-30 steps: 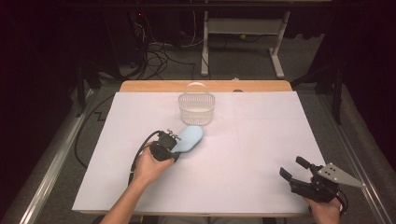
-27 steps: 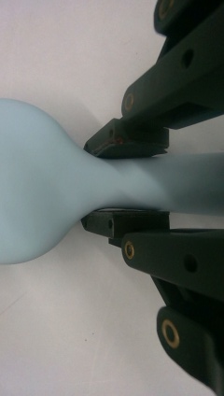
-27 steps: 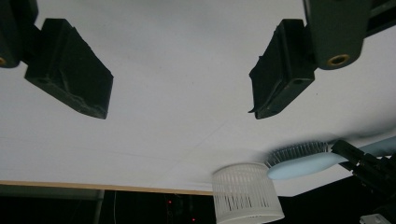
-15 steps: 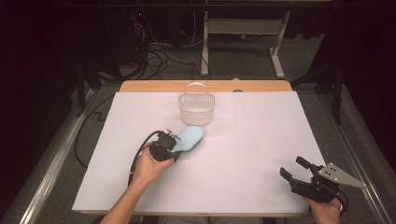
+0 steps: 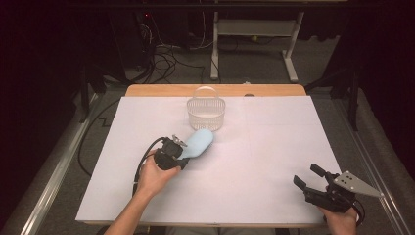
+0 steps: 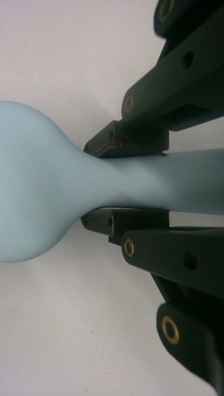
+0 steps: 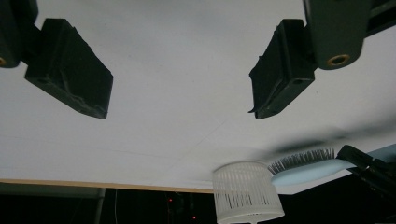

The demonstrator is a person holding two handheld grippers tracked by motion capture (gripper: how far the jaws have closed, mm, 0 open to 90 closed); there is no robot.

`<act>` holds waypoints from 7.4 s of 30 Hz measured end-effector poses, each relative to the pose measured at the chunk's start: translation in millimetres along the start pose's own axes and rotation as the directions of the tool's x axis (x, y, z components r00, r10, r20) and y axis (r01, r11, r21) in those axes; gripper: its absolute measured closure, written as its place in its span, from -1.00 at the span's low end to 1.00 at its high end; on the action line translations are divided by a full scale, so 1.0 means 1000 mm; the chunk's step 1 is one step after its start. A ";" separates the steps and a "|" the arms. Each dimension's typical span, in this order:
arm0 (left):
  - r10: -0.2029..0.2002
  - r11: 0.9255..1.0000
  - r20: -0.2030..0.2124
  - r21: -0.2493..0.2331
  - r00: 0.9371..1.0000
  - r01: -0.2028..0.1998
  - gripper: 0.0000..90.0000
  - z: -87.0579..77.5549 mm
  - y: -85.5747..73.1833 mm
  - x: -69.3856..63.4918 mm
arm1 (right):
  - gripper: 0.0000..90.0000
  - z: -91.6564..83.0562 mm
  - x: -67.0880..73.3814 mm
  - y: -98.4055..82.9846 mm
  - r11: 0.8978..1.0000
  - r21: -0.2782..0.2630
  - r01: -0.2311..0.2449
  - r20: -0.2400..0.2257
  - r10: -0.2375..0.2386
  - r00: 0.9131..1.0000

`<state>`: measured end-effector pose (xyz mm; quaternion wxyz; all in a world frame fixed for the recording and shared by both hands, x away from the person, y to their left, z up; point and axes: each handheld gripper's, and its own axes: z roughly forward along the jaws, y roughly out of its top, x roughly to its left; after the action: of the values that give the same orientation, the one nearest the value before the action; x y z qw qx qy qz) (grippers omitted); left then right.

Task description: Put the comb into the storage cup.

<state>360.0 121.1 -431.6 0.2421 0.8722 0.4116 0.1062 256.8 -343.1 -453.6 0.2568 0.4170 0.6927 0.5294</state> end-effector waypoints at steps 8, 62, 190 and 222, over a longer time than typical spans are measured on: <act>-0.023 0.999 0.022 -0.031 0.999 0.024 0.52 -0.005 -0.011 0.003 | -0.52 0.001 0.000 0.000 1.000 0.003 -0.001 0.000 0.001 1.000; 0.021 0.970 0.127 -0.244 0.992 0.011 0.52 -0.032 -0.044 -0.024 | -0.62 0.027 0.041 0.019 0.999 -0.040 0.016 -0.077 -0.019 0.997; 0.297 0.913 0.164 -0.337 0.941 -0.229 0.51 -0.020 -0.002 -0.129 | -0.48 0.099 0.102 0.039 0.978 0.100 -0.184 -0.374 0.209 0.903; 0.267 0.920 0.170 -0.339 0.949 -0.198 0.50 -0.023 -0.006 -0.118 | 0.15 0.097 0.106 0.067 0.963 0.186 -0.197 -0.461 0.262 0.848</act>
<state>271.8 41.9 -413.5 0.4076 0.8708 0.2539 0.1050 299.7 -196.2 -411.3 -0.0170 0.3680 0.7132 0.5964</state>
